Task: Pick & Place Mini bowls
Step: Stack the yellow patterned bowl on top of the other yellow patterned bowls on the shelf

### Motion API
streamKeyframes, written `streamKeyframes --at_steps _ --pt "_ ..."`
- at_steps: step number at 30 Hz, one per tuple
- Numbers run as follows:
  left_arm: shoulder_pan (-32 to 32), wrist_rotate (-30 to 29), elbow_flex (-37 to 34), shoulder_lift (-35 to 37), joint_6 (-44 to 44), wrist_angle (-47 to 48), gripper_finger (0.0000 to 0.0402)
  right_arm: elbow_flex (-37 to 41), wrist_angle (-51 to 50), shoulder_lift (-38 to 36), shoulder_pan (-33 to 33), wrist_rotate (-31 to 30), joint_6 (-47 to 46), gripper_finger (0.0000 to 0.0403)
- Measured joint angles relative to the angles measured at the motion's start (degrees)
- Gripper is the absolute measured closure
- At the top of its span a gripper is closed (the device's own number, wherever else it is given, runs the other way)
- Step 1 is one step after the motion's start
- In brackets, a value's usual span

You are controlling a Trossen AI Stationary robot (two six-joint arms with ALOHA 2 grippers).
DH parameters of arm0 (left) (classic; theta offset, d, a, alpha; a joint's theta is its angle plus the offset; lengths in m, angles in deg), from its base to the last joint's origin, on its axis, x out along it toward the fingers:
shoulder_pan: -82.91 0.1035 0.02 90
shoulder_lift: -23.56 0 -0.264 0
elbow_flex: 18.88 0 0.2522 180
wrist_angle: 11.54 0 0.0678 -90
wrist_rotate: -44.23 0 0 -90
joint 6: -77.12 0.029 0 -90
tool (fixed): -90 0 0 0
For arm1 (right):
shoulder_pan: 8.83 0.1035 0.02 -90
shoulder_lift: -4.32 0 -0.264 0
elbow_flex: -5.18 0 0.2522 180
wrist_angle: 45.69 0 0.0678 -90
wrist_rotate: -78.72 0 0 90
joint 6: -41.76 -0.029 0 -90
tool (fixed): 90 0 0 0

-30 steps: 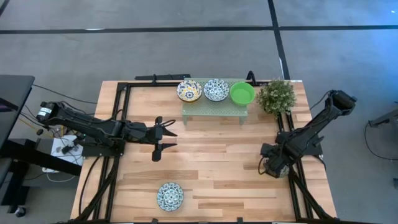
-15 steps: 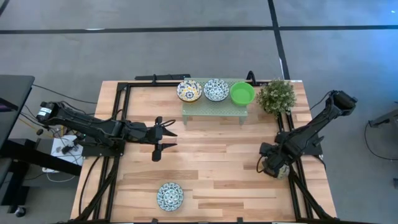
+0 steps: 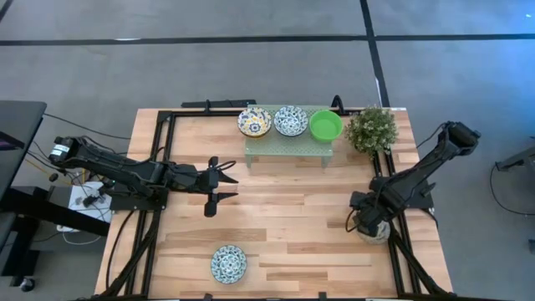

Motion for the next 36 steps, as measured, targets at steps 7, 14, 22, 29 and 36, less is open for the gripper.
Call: streamKeyframes --at_steps 7,14,22,29,36 --pt "0.0 0.0 0.0 0.0 0.0 0.0 0.0221 3.6 4.8 0.0 -0.7 1.5 1.1 0.0274" --pt "0.0 0.0 0.0 0.0 0.0 0.0 0.0221 3.6 4.8 -0.1 -0.7 2.8 3.2 0.0361" --pt "0.0 0.0 0.0 0.0 0.1 0.0 0.0221 -4.2 6.1 0.0 -3.8 2.0 -1.5 0.0392" --pt "0.0 0.0 0.0 0.0 0.2 0.0 0.0221 -10.2 20.5 0.1 -11.3 -23.2 -3.0 0.0392" --pt "0.0 0.0 0.0 0.0 0.2 -0.2 0.0221 -20.9 28.0 0.1 -25.4 -28.7 8.8 0.0396"
